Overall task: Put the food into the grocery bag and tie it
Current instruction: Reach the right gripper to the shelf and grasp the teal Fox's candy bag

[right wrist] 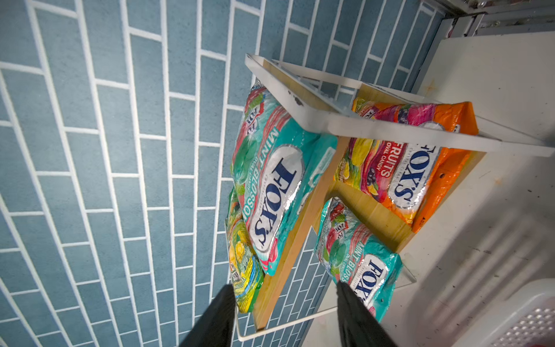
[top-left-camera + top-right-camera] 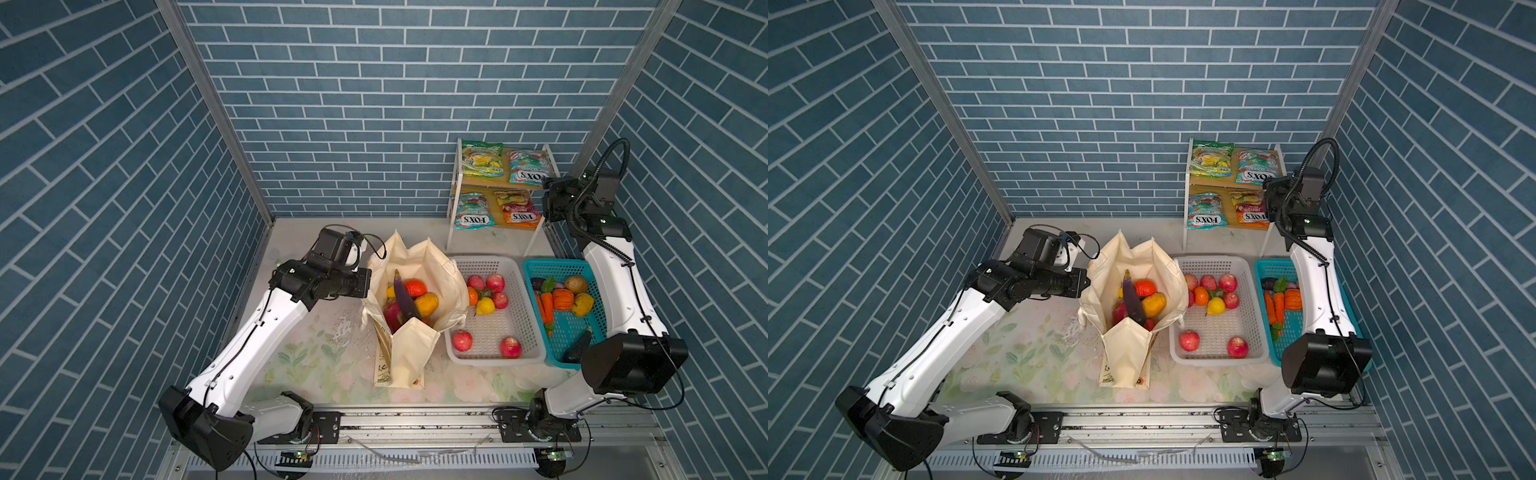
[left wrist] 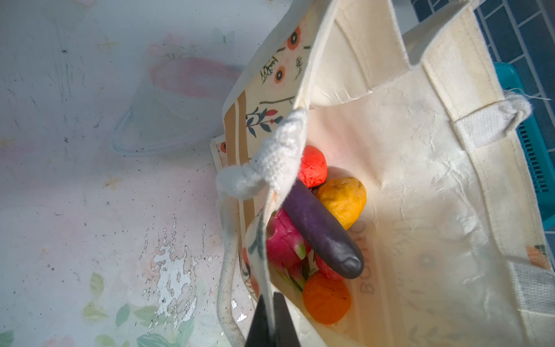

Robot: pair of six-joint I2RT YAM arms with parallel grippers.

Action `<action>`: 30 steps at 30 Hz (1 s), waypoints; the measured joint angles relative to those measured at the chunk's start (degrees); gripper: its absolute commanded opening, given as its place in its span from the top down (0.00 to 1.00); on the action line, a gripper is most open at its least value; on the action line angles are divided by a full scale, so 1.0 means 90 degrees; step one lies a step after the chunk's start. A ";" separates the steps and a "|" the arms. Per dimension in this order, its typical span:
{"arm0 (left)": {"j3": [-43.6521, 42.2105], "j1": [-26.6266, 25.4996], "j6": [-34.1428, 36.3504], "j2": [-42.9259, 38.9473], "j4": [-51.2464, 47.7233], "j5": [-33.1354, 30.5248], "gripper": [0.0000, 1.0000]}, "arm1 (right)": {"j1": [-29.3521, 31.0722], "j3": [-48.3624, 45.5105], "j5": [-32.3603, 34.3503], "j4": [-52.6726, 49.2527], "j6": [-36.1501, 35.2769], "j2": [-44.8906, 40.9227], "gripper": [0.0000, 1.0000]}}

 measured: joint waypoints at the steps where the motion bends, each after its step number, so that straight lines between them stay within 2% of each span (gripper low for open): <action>1: 0.0000 0.0000 0.0012 0.0012 0.0007 0.0000 1.00 | -0.0012 0.0056 -0.0019 0.0015 0.0061 0.0070 0.44; 13: 0.0000 0.0007 0.0061 0.0248 0.0158 0.0051 1.00 | -0.0119 0.0534 -0.0301 0.0158 0.0563 0.0852 0.48; 30: 0.0000 0.0032 0.0087 0.0262 0.0185 0.0080 1.00 | -0.0163 0.0534 -0.0403 0.0474 0.0952 0.0998 0.73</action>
